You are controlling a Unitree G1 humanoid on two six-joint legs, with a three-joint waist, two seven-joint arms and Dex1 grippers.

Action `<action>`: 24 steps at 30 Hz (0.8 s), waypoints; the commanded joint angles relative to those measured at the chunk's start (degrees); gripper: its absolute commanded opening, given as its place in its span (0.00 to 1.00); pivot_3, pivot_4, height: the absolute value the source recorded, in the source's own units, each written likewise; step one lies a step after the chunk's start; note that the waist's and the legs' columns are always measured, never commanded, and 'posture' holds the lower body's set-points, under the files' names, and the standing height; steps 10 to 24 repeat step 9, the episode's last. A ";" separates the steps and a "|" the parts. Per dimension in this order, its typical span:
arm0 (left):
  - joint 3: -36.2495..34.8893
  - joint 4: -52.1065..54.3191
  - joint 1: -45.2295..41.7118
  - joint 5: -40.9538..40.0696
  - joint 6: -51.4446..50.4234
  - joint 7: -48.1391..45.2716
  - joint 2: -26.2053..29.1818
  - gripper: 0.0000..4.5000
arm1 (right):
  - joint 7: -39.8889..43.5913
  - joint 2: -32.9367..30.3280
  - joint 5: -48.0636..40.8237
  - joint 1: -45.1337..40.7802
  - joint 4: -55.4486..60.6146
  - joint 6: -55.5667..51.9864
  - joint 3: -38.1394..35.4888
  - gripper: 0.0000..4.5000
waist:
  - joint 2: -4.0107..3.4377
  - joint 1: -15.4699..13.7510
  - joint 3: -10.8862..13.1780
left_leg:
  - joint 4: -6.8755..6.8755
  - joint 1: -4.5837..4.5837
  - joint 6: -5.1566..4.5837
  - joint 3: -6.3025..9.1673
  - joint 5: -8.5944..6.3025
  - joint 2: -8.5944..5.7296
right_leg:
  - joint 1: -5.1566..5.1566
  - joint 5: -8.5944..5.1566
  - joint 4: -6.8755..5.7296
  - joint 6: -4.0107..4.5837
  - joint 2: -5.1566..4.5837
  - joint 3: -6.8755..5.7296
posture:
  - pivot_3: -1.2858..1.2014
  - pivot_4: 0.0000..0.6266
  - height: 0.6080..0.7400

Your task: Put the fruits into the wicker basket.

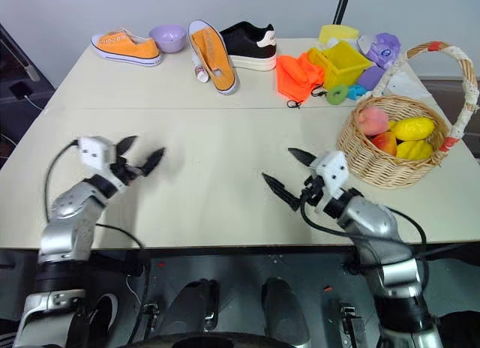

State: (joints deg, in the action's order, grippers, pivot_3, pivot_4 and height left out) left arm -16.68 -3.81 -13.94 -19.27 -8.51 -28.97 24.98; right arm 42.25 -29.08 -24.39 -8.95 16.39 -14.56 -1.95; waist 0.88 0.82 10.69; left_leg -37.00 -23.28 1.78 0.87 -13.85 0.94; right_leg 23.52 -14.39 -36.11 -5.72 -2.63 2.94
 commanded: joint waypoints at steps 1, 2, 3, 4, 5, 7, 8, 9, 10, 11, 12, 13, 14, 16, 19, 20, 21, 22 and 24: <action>-5.55 4.68 3.30 0.70 1.09 5.42 1.02 1.00 | 6.10 -0.20 0.30 -6.17 -6.46 3.47 1.86 0.98 | 0.01 -0.01 0.00 | 0.00 0.00 0.00 0.03 0.00 0.00 | -0.01 0.01 0.00 -0.01 0.00 -0.03 | 0.52 0.24 1.00; -6.94 5.69 4.65 0.50 1.32 6.58 0.87 1.00 | 7.19 0.23 0.53 -7.99 -8.67 3.95 2.47 0.98 | 0.01 0.07 0.00 | 0.00 0.00 0.00 0.02 0.00 0.00 | -0.01 0.01 0.01 0.00 0.00 -0.04 | 0.52 0.24 1.00; -7.96 6.59 5.62 0.03 1.34 7.36 0.71 1.00 | 8.00 0.60 0.78 -9.23 -10.34 4.46 2.90 0.98 | 0.02 0.09 0.00 | 0.01 0.00 0.00 0.01 0.00 0.00 | -0.01 0.01 0.01 -0.01 -0.02 -0.03 | 0.52 0.24 1.00; -8.36 7.19 6.15 -0.35 1.29 7.80 0.59 1.00 | 8.51 0.82 0.88 -9.84 -11.37 4.84 3.05 0.98 | 0.03 0.00 0.00 | 0.00 0.00 0.00 0.01 0.00 0.00 | -0.01 0.01 0.01 0.00 -0.03 -0.03 | 0.52 0.24 1.00; -8.67 7.75 6.80 -0.23 1.30 8.51 0.51 1.00 | 9.06 0.99 1.18 -10.39 -12.37 5.30 3.35 0.98 | 0.04 -0.18 0.00 | 0.00 0.00 0.01 0.02 0.00 0.00 | -0.02 0.01 0.01 0.00 -0.03 -0.04 | 0.52 0.24 1.00; -8.56 8.91 7.87 -0.06 0.99 8.99 0.55 1.00 | 9.77 1.23 1.41 -10.91 -13.31 5.68 3.47 0.98 | 0.04 -0.45 0.00 | -0.01 -0.01 0.01 0.10 0.00 -0.01 | -0.05 0.00 0.01 0.01 -0.04 -0.10 | 0.52 0.24 1.00; -8.44 9.32 8.20 -0.01 0.80 9.17 0.60 1.00 | 10.00 1.29 1.45 -11.04 -13.57 5.82 3.44 0.98 | 0.05 -0.48 0.00 | -0.02 -0.02 0.01 0.13 0.00 -0.02 | -0.07 0.00 0.01 0.01 -0.06 -0.11 | 0.52 0.24 1.00; -8.29 9.57 8.49 0.21 0.58 9.51 0.66 1.00 | 10.18 1.34 1.47 -11.05 -13.69 5.93 3.37 0.98 | 0.05 -0.48 0.00 | -0.03 -0.04 0.01 0.13 0.00 -0.02 | -0.07 0.00 0.02 0.02 -0.09 -0.11 | 0.52 0.24 1.00; -8.29 9.57 8.49 0.21 0.58 9.51 0.66 1.00 | 10.18 1.34 1.47 -11.05 -13.69 5.93 3.37 0.98 | 0.05 -0.48 0.00 | -0.03 -0.04 0.01 0.13 0.00 -0.02 | -0.07 0.00 0.02 0.02 -0.09 -0.11 | 0.52 0.24 1.00; -8.29 9.57 8.49 0.21 0.58 9.51 0.66 1.00 | 10.18 1.34 1.47 -11.05 -13.69 5.93 3.37 0.98 | 0.05 -0.48 0.00 | -0.03 -0.04 0.01 0.13 0.00 -0.02 | -0.07 0.00 0.02 0.02 -0.09 -0.11 | 0.52 0.24 1.00; -8.29 9.57 8.49 0.21 0.58 9.51 0.66 1.00 | 10.18 1.34 1.47 -11.05 -13.69 5.93 3.37 0.98 | 0.05 -0.48 0.00 | -0.03 -0.04 0.01 0.13 0.00 -0.02 | -0.07 0.00 0.02 0.02 -0.09 -0.11 | 0.52 0.24 1.00; -8.29 9.57 8.49 0.21 0.58 9.51 0.66 1.00 | 10.18 1.34 1.47 -11.05 -13.69 5.93 3.37 0.98 | 0.05 -0.48 0.00 | -0.03 -0.04 0.01 0.13 0.00 -0.02 | -0.07 0.00 0.02 0.02 -0.09 -0.11 | 0.52 0.24 1.00; -8.29 9.57 8.49 0.21 0.58 9.51 0.66 1.00 | 10.18 1.34 1.47 -11.05 -13.69 5.93 3.37 0.98 | 0.05 -0.48 0.00 | -0.03 -0.04 0.01 0.13 0.00 -0.02 | -0.07 0.00 0.02 0.02 -0.09 -0.11 | 0.52 0.24 1.00; -8.29 9.57 8.49 0.21 0.58 9.51 0.66 1.00 | 10.18 1.34 1.47 -11.05 -13.69 5.93 3.37 0.98 | 0.05 -0.48 0.00 | -0.03 -0.04 0.01 0.13 0.00 -0.02 | -0.07 0.00 0.02 0.02 -0.09 -0.11 | 0.52 0.24 1.00; -8.29 9.57 8.49 0.21 0.58 9.51 0.66 1.00 | 10.18 1.34 1.47 -11.05 -13.69 5.93 3.37 0.98 | 0.05 -0.48 0.00 | -0.03 -0.04 0.01 0.13 0.00 -0.02 | -0.07 0.00 0.02 0.02 -0.09 -0.11 | 0.52 0.24 1.00; -8.29 9.57 8.49 0.21 0.58 9.51 0.66 1.00 | 10.18 1.34 1.47 -11.05 -13.69 5.93 3.37 0.98 | 0.05 -0.48 0.00 | -0.03 -0.04 0.01 0.13 0.00 -0.02 | -0.07 0.00 0.02 0.02 -0.09 -0.11 | 0.52 0.24 1.00; -8.29 9.57 8.49 0.21 0.58 9.51 0.66 1.00 | 10.18 1.34 1.47 -11.05 -13.69 5.93 3.37 0.98 | 0.05 -0.48 0.00 | -0.03 -0.04 0.01 0.13 0.00 -0.02 | -0.07 0.00 0.02 0.02 -0.09 -0.11 | 0.52 0.24 1.00; -8.29 9.57 8.49 0.21 0.58 9.51 0.66 1.00 | 10.18 1.34 1.47 -11.05 -13.69 5.93 3.37 0.98 | 0.05 -0.48 0.00 | -0.03 -0.04 0.01 0.13 0.00 -0.02 | -0.07 0.00 0.02 0.02 -0.09 -0.11 | 0.52 0.24 1.00; -8.29 9.57 8.49 0.21 0.58 9.51 0.66 1.00 | 10.18 1.34 1.47 -11.05 -13.69 5.93 3.37 0.98 | 0.05 -0.48 0.00 | -0.03 -0.04 0.01 0.13 0.00 -0.02 | -0.07 0.00 0.02 0.02 -0.09 -0.11 | 0.52 0.24 1.00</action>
